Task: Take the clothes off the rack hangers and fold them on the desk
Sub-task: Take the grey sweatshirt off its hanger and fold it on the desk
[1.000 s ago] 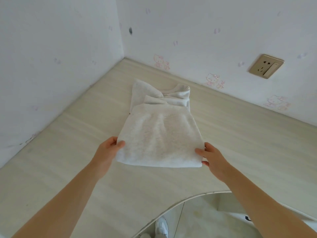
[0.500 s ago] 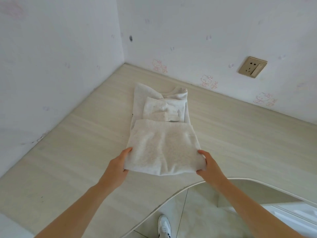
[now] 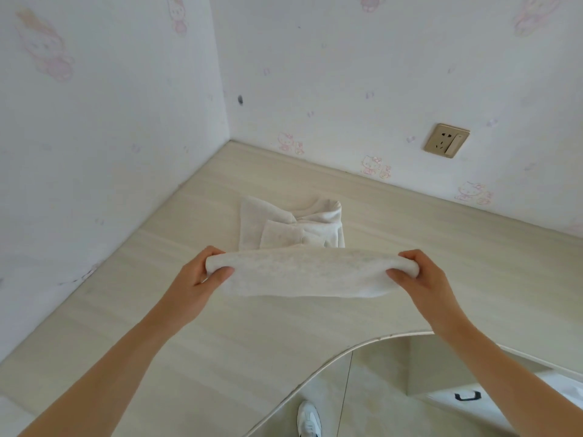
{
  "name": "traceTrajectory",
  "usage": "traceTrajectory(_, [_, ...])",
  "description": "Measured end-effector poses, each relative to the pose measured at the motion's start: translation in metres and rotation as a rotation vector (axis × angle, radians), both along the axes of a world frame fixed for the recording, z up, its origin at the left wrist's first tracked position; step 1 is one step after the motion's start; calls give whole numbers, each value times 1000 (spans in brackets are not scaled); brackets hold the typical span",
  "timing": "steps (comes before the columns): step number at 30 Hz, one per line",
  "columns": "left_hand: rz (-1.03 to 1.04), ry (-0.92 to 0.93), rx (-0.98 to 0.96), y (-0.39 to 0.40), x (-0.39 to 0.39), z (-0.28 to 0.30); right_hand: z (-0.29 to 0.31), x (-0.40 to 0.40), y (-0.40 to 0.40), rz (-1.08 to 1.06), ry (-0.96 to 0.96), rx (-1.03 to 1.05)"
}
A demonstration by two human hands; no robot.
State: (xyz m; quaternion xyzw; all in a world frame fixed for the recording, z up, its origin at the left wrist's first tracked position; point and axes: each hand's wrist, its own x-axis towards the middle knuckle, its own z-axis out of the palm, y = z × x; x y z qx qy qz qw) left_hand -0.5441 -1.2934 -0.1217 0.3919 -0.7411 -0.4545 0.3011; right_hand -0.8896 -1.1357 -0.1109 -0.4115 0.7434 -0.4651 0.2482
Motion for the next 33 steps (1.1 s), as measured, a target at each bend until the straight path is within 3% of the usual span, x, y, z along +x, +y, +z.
traceTrajectory(6, [75,88,-60,-27,-23,10,17,2,-38,-60,-78,-101])
traceTrajectory(14, [375,-17,-93,-122,-83,-3,11,-27,-149,-102,100,-91])
traceTrajectory(22, [584,-188,-45,-204,-134,-71,-63,-64,-262,-97,224,163])
traceTrajectory(33, [686,-484,-30,-237,-153,-151,-146,-81,-311,-68,384,448])
